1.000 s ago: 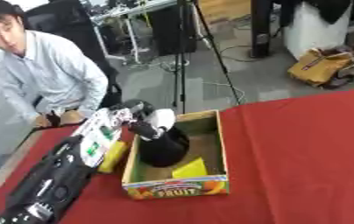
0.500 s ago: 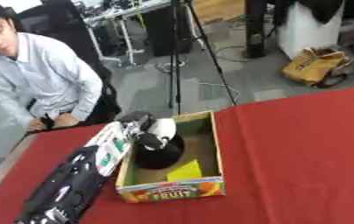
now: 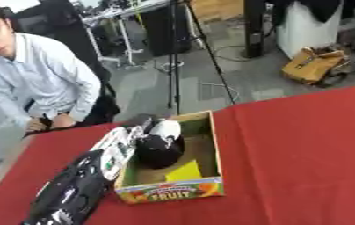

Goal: Pick up objects on the table and place them in the box.

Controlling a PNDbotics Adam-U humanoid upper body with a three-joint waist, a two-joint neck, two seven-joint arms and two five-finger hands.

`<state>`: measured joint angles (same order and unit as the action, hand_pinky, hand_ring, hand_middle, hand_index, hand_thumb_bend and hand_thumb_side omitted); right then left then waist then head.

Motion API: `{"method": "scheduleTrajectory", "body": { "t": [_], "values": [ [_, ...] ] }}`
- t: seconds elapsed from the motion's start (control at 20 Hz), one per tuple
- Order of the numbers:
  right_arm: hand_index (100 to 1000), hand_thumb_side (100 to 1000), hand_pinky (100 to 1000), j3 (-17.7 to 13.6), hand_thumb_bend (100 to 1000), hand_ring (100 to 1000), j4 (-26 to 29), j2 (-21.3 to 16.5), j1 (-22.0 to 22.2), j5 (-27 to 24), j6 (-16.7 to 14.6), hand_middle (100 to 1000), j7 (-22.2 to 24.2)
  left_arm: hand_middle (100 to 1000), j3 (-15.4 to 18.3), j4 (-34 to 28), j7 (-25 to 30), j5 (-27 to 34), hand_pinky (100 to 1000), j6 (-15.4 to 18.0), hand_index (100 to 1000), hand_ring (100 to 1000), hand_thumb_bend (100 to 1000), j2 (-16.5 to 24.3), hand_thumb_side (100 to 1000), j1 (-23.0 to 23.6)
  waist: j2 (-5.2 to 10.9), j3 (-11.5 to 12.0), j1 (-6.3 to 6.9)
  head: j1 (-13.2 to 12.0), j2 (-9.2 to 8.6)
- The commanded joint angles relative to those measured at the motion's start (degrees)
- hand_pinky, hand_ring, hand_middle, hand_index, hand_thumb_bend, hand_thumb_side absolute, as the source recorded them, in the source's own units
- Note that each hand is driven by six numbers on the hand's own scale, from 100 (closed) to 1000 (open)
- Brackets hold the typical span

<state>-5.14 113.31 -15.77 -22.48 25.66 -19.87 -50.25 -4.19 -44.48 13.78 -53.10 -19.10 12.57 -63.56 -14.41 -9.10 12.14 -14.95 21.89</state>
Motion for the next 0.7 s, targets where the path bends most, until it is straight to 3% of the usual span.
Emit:
{"method": "scheduleTrajectory", "body": {
  "t": [0.05, 0.7],
  "values": [
    [555, 930, 755, 0.0, 100, 712, 1.3, -0.3, -0.7, -0.3, -0.8, 572, -0.5, 886, 0.4, -0.2, 0.2, -0.5, 1000, 1.0, 1000, 929, 388, 0.8, 567, -1.6, 0.8, 0.1, -0.53, -0.2, -0.41],
    [555, 930, 755, 0.1, 100, 712, 1.3, -0.3, -0.5, -0.5, -0.7, 571, -0.2, 894, 0.3, -1.2, 1.3, -1.2, 1000, 2.2, 1000, 930, 403, 1.4, 574, -2.0, 1.05, 0.7, -0.83, 0.2, 0.11]
  ]
}}
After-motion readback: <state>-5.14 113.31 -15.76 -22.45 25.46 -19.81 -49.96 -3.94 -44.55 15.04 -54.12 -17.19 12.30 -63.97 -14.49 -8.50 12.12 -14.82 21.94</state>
